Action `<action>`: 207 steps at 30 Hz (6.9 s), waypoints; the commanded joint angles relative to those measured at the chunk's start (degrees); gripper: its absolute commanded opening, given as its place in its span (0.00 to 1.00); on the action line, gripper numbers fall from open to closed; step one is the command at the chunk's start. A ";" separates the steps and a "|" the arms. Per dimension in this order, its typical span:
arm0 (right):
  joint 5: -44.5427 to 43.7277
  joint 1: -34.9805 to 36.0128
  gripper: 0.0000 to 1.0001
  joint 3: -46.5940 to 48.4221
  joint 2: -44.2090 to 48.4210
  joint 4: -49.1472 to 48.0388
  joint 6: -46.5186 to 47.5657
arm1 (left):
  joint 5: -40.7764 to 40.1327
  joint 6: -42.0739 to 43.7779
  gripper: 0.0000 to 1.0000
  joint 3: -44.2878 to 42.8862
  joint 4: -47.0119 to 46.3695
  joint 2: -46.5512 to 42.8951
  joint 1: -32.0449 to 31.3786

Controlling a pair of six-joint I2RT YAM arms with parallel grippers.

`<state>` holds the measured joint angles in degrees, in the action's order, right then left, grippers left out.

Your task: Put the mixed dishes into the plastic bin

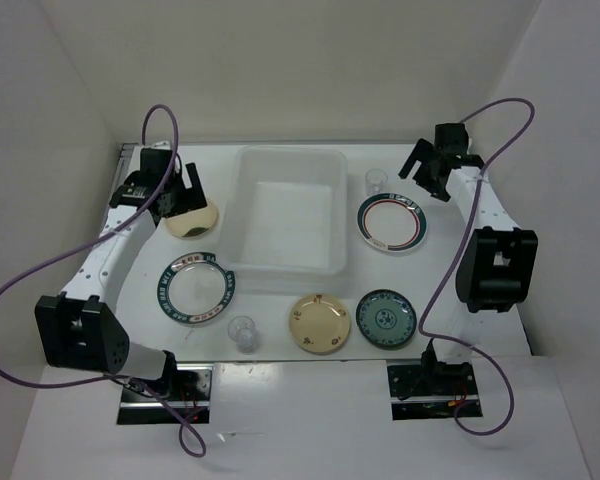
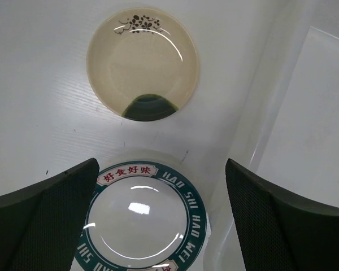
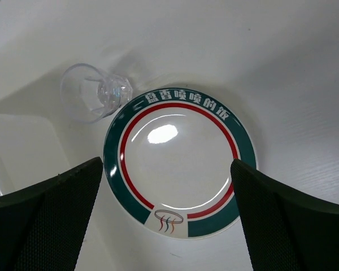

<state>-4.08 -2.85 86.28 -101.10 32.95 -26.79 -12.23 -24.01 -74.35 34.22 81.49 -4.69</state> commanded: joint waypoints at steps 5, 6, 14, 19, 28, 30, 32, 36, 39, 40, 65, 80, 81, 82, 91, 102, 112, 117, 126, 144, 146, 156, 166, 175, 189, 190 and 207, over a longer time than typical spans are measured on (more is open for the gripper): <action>-0.84 5.58 1.00 10.20 -7.95 0.44 5.08 | -2.09 -1.48 0.99 3.15 -3.98 -7.14 -0.23; -1.37 6.10 1.00 11.70 -9.28 1.23 5.08 | -3.32 -2.17 0.99 3.15 -3.98 -7.14 -0.23; -2.77 6.10 0.83 20.14 -15.09 -0.25 5.08 | -4.66 -6.14 0.99 10.00 -10.12 -14.42 -0.23; -3.48 6.10 0.63 26.74 -21.84 1.32 5.08 | -2.62 -7.19 0.99 12.12 -10.66 -14.96 -0.23; -2.78 6.10 0.49 32.64 -29.51 5.02 5.08 | -1.57 -7.72 0.99 13.17 -11.19 -16.02 -0.23; -2.78 6.10 0.49 32.64 -30.03 5.55 5.08 | -1.57 -8.24 0.99 13.17 -11.19 -16.02 0.29; -2.26 6.10 0.46 32.64 -30.03 6.07 4.55 | -1.57 -8.25 0.99 13.17 -11.19 -16.02 0.29; -1.64 6.10 0.33 32.64 -30.65 6.69 4.55 | -1.57 -8.86 0.99 13.70 -10.66 -16.02 0.29; -1.11 6.10 0.17 32.11 -31.18 7.21 4.55 | -1.57 -8.86 0.99 14.22 -10.66 -16.02 0.29; -1.11 6.10 0.13 32.11 -31.18 7.22 4.03 | -1.57 -8.86 0.99 14.23 -10.66 -16.02 0.29; 4.86 29.21 0.00 36.06 -17.70 10.29 9.91 | 3.70 -8.25 0.99 14.93 -15.06 -11.36 0.29; 2.41 29.75 0.00 39.84 -31.79 11.96 9.38 | 3.62 -6.66 0.99 19.06 -13.47 -14.08 0.29; 1.71 29.75 0.00 40.45 -32.66 11.96 9.38 | 3.62 -6.66 0.99 19.06 -13.47 -14.08 0.29; 0.57 29.75 0.00 40.46 -33.28 11.96 9.38 | 3.62 -6.66 0.99 19.06 -13.47 -14.08 0.29; -0.05 29.75 0.39 42.65 -33.20 13.02 9.38 | 3.62 -6.66 0.99 19.59 -14.00 -13.55 0.29; 0.75 29.75 0.70 34.23 -13.27 10.03 11.05 | 8.97 -4.55 0.96 15.20 -5.57 -13.81 0.29; -3.92 24.66 0.75 18.06 -0.51 8.80 9.21 | 23.47 -4.20 0.82 13.88 11.37 -16.62 -8.48; -3.92 21.05 0.75 13.93 3.96 8.80 8.69 | 26.82 -9.29 0.84 17.12 16.58 -21.54 -14.36; 0.37 18.15 0.76 5.75 13.99 5.02 7.01 | 21.20 -20.98 0.74 25.99 23.34 -25.70 -22.64; 2.67 18.15 0.76 -1.99 24.11 4.58 6.31 | 9.68 -36.45 0.54 29.43 21.59 -17.86 -36.71; 2.67 18.15 0.76 -2.61 24.63 4.58 6.31 | 9.07 -36.99 0.48 29.96 20.98 -17.86 -36.71; 2.67 18.15 0.77 -3.14 24.11 4.05 6.31 | 9.59 -38.22 0.21 32.07 17.56 -16.10 -36.71; 3.20 18.15 0.77 -3.14 23.58 3.53 6.31 | 20.30 -33.92 0.00 31.29 17.02 -19.53 -36.71; 2.67 18.15 0.77 -2.08 23.58 3.53 6.31 | 33.33 -23.10 0.00 6.00 22.48 -15.94 -37.24; 1.62 17.62 0.77 -1.55 27.79 5.46 5.78 | 7.05 -10.37 0.00 -22.12 7.98 13.50 -30.83; 1.09 17.62 0.77 -1.55 27.80 5.98 5.78 | 7.04 -10.36 0.00 -23.64 7.27 14.82 -29.86; -1.55 17.62 0.77 -4.45 29.64 6.51 5.78 | 9.32 -6.66 0.00 -39.82 -0.73 33.72 -19.31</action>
<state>-4.01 14.96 82.35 -72.73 39.53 -20.75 -4.78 -32.73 -112.22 35.44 111.74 -23.51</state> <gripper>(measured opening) 0.768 0.014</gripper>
